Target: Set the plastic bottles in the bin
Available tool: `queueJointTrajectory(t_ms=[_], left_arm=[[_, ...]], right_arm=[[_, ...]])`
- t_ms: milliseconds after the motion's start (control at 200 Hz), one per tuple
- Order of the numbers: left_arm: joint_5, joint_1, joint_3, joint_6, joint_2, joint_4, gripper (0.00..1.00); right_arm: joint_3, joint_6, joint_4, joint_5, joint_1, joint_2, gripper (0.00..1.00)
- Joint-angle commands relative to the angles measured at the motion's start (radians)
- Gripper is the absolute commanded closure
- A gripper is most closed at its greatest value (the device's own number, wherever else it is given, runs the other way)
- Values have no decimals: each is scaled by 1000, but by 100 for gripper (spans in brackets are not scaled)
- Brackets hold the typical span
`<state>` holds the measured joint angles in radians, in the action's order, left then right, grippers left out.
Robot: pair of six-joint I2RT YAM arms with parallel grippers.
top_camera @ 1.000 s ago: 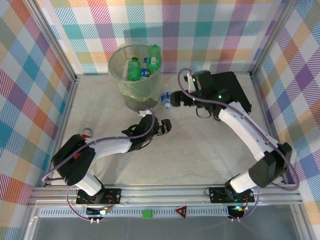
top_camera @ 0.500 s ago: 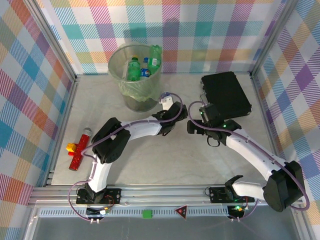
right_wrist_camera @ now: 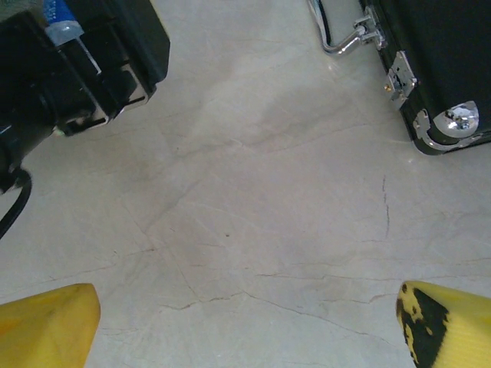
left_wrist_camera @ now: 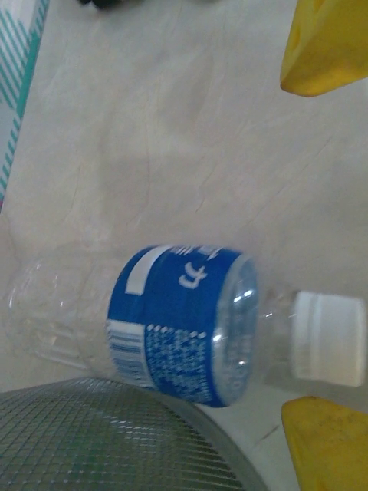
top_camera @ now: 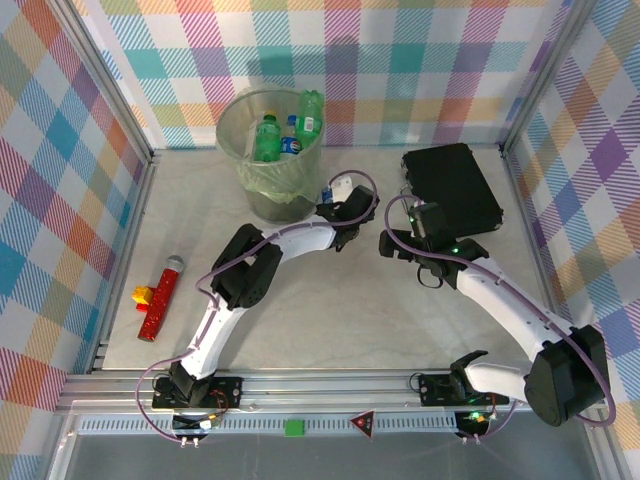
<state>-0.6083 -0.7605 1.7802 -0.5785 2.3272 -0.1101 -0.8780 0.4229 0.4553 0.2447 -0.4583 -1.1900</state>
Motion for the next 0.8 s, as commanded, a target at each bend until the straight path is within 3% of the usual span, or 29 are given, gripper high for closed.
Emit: queueJointTrajectory(t_ms=[0, 475, 670, 790], left_arm=[[-36, 37, 67, 29, 33, -55, 0], [104, 108, 282, -8, 191, -220, 2], [151, 116, 291, -42, 209, -243, 15], [178, 119, 289, -48, 217, -229, 36]], right_arm=[[8, 7, -23, -22, 4, -3, 1], [-59, 0, 14, -30, 6, -79, 1], [-117, -26, 44, -28, 5, -109, 1], [-135, -22, 45, -28, 6, -118, 1]])
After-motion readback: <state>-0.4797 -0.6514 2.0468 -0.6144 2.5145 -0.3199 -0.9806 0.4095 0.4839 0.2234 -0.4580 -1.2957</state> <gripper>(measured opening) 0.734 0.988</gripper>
